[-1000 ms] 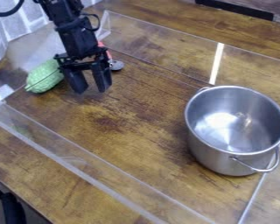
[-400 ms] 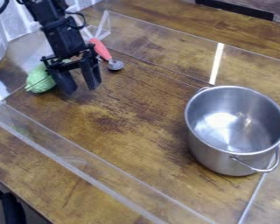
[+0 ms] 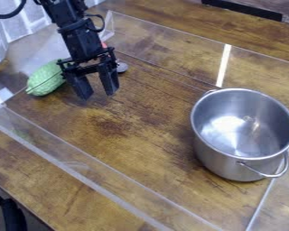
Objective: Move the pink spoon to the right side of the table
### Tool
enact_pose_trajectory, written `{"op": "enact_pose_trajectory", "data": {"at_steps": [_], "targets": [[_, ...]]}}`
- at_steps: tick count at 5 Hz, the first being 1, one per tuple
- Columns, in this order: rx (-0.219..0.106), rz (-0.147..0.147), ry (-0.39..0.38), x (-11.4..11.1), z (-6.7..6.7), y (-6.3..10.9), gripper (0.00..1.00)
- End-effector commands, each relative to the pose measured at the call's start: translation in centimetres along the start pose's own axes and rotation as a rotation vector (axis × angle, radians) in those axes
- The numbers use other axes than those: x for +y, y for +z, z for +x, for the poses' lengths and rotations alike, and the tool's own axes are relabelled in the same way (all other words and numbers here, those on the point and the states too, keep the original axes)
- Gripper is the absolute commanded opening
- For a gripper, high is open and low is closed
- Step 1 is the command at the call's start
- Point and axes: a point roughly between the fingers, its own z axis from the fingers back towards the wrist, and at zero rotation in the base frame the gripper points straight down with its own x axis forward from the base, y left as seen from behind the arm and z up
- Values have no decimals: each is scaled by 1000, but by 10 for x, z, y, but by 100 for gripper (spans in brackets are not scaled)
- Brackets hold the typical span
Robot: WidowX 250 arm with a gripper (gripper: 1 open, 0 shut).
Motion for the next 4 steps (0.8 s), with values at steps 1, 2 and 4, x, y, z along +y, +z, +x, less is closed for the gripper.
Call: {"op": "enact_pose_trajectory", "data": {"at_steps": [1,2,4], "targets": [[-27,8,-31,-22,-1,16,100],[-6,-1,-69,-34,-9,33,100],[16,-13,-103,-38,-14,39,100]]}}
